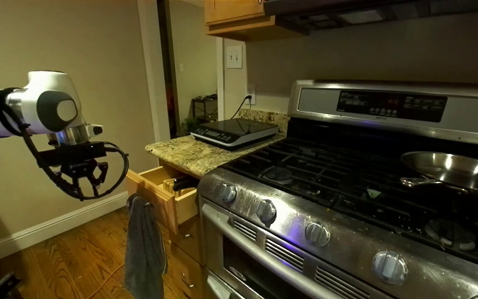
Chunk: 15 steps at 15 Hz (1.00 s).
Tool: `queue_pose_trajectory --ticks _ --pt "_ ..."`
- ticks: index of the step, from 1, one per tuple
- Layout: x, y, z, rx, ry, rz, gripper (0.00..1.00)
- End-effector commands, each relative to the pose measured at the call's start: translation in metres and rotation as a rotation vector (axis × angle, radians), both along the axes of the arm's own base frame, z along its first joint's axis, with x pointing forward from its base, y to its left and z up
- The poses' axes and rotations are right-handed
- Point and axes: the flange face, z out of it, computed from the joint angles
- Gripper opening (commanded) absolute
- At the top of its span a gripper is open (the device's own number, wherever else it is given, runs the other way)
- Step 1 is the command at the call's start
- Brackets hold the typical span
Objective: Close the top drawer of the bottom cabinet on the left
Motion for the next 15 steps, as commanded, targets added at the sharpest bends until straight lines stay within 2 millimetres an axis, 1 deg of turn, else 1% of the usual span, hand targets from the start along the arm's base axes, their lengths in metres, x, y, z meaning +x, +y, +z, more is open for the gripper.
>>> queue_pose_trajectory --ticks 1,4,5,7,10,15 --pt "0.026 -0.021 -0.010 0.044 0.033 -0.179 0.07" --pt "0.046 -0.036 -0.017 0.097 0.029 -0.313 0.01" --pt "0.053 -0.040 -0.020 0.109 0.021 -0.359 0.00" --pt "0.065 -0.047 -0.024 0.128 -0.007 -0.430 0.03" --pt "0.080 -0.054 -0.032 0.160 -0.071 -0.502 0.05" --pt "0.113 -0.070 -0.049 0.185 -0.162 -0.554 0.05"
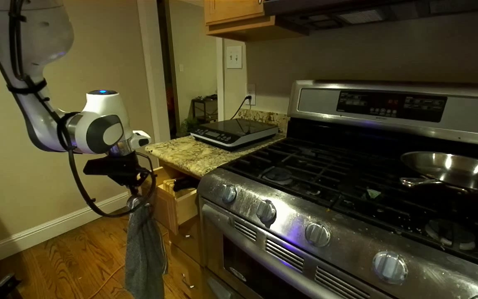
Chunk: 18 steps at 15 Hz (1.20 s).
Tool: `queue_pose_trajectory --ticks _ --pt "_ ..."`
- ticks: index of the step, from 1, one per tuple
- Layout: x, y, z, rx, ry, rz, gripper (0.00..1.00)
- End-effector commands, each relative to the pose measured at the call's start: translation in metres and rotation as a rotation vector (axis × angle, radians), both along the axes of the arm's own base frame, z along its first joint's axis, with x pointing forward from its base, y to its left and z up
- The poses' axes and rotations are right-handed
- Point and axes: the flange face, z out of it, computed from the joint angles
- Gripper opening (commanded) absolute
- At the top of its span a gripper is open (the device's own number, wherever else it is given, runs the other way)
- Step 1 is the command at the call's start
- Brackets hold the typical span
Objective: Close the top drawer of the bottom cabinet on the left
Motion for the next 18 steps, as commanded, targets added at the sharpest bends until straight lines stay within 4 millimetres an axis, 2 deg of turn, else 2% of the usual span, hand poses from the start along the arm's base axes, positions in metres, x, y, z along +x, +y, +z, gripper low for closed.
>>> queue_pose_trajectory --ticks 1,6,9,11,13,15,17,18 --pt "0.025 -0.011 -0.012 -0.011 -0.055 -0.039 0.05" --pt "0.059 -0.018 -0.023 -0.042 -0.078 -0.040 0.05" --pt "0.082 -0.021 -0.022 -0.055 -0.099 -0.040 0.05" --pt "0.088 -0.022 -0.019 -0.061 -0.111 -0.035 0.05" --pt "0.083 -0.020 -0.016 -0.067 -0.108 -0.023 0.04" --pt "0.062 -0.015 -0.013 -0.074 -0.093 -0.009 0.03" --pt "0.037 -0.001 -0.006 -0.063 -0.066 0.039 0.05" --pt "0.021 0.008 0.000 -0.070 -0.047 0.076 0.29"
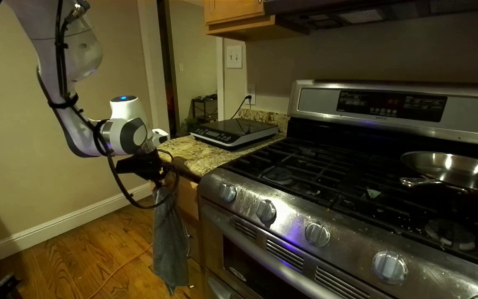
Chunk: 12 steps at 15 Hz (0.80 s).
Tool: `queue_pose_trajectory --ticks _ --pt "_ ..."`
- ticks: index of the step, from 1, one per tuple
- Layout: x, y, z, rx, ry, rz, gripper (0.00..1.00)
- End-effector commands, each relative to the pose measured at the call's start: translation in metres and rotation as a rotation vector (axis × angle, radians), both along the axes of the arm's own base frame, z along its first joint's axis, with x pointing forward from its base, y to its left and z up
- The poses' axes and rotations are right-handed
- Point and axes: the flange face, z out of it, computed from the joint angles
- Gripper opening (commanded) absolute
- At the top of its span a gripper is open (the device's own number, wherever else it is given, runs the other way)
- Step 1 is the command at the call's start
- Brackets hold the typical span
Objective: Close the top drawer of the bottom cabinet on the left
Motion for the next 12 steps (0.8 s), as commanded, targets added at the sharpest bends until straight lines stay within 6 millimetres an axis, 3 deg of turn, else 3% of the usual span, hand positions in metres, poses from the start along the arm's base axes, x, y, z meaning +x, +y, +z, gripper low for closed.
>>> queue_pose_trajectory --ticks 1,7,8,9,10,12 --pt "-0.063 0.028 0.021 -0.011 0.061 0.093 0.30" --pt "-0.131 0.071 0.062 -0.056 0.099 0.245 0.64" --pt "-0.137 0.076 0.061 -0.046 0.133 0.231 0.40" --pt "-0.142 0.077 0.060 -0.039 0.155 0.214 0.24" --pt "-0.143 0.077 0.058 -0.029 0.181 0.186 0.23" --pt "-0.140 0.072 0.050 -0.014 0.215 0.134 0.09"
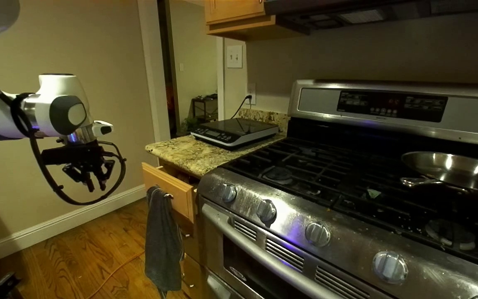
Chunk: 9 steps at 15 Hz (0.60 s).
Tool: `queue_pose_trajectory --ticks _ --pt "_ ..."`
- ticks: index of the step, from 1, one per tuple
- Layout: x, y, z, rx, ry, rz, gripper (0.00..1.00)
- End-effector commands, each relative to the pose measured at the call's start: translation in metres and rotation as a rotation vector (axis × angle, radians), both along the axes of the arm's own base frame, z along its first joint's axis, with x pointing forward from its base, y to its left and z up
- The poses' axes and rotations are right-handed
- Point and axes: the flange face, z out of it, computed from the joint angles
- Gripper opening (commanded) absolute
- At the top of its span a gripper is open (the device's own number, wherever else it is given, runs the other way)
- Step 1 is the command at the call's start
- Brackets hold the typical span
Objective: Close the top drawer of the bottom cabinet on the left
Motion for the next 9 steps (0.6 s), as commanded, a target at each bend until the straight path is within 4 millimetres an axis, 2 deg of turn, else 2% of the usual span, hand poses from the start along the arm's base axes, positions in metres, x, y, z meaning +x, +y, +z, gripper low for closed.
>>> queue_pose_trajectory --ticks 1,3,9 --pt "-0.001 -0.019 -0.007 0.003 0.056 -0.096 0.04" --pt "0.010 -0.031 -0.012 0.016 0.054 -0.138 0.00" --pt "0.046 -0.061 -0.027 0.042 0.019 -0.239 0.04"
